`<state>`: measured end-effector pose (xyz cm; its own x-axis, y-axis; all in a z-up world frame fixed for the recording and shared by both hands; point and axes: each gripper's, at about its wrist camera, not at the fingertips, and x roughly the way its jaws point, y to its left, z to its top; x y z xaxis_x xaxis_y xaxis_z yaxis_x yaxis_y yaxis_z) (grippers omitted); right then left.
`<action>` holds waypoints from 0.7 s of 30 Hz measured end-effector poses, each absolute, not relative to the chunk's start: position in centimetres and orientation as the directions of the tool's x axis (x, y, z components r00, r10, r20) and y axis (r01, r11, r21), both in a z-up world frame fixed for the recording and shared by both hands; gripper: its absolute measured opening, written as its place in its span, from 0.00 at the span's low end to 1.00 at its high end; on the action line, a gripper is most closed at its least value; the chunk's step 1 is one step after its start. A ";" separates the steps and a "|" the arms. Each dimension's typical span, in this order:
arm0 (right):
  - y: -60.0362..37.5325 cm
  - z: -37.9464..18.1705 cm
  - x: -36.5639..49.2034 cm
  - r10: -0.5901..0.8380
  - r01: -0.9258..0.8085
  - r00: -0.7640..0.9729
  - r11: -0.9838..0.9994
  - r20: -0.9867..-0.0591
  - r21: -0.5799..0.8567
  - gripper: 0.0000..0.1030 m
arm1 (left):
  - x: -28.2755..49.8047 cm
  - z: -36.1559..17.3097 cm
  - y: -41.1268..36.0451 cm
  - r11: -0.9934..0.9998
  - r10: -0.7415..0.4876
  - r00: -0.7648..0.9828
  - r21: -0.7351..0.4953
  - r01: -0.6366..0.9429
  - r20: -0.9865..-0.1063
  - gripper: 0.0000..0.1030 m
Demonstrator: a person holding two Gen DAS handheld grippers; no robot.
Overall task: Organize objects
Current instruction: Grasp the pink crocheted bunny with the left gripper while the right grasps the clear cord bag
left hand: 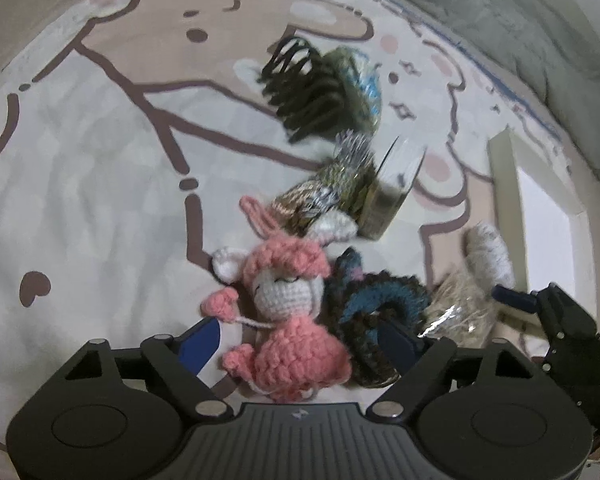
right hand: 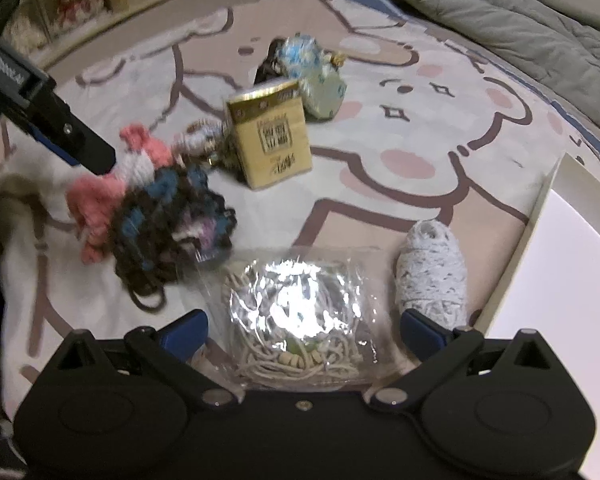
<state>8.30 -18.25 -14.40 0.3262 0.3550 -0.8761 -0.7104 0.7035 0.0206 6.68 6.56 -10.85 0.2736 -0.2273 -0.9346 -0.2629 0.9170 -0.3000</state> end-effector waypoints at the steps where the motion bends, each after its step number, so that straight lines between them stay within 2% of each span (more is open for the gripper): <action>1: -18.1 -14.7 8.3 0.351 -0.717 0.319 0.697 -0.880 0.018 1.00 | 6.7 -11.3 6.5 0.920 -0.223 0.261 -0.292 -0.263 -0.939 0.79; 3: -17.9 -15.2 8.2 0.341 -0.727 0.306 0.686 -0.889 0.013 1.00 | 7.0 -12.0 6.2 0.929 -0.212 0.244 -0.273 -0.250 -0.946 0.72; 7: -17.3 -16.3 8.2 0.305 -0.744 0.300 0.668 -0.904 -0.022 1.00 | 7.5 -13.2 6.0 0.931 -0.228 0.231 -0.281 -0.233 -0.946 0.66; 11: -17.4 -16.2 9.2 0.303 -0.698 0.282 0.716 -0.910 0.022 0.99 | 8.0 -13.7 6.5 0.916 -0.258 0.232 -0.314 -0.251 -0.938 0.56; 12: -17.3 -16.2 9.4 0.301 -0.689 0.275 0.725 -0.913 0.031 0.95 | 8.0 -13.9 6.5 0.913 -0.263 0.229 -0.318 -0.255 -0.937 0.55; 17: -17.1 -16.0 10.0 0.287 -0.667 0.265 0.744 -0.921 0.040 0.88 | 8.5 -14.2 6.8 0.898 -0.291 0.225 -0.347 -0.271 -0.930 0.44; 21: -17.4 -15.6 10.3 0.286 -0.650 0.267 0.758 -0.920 0.046 0.80 | 8.5 -14.8 6.5 0.916 -0.268 0.218 -0.319 -0.245 -0.938 0.38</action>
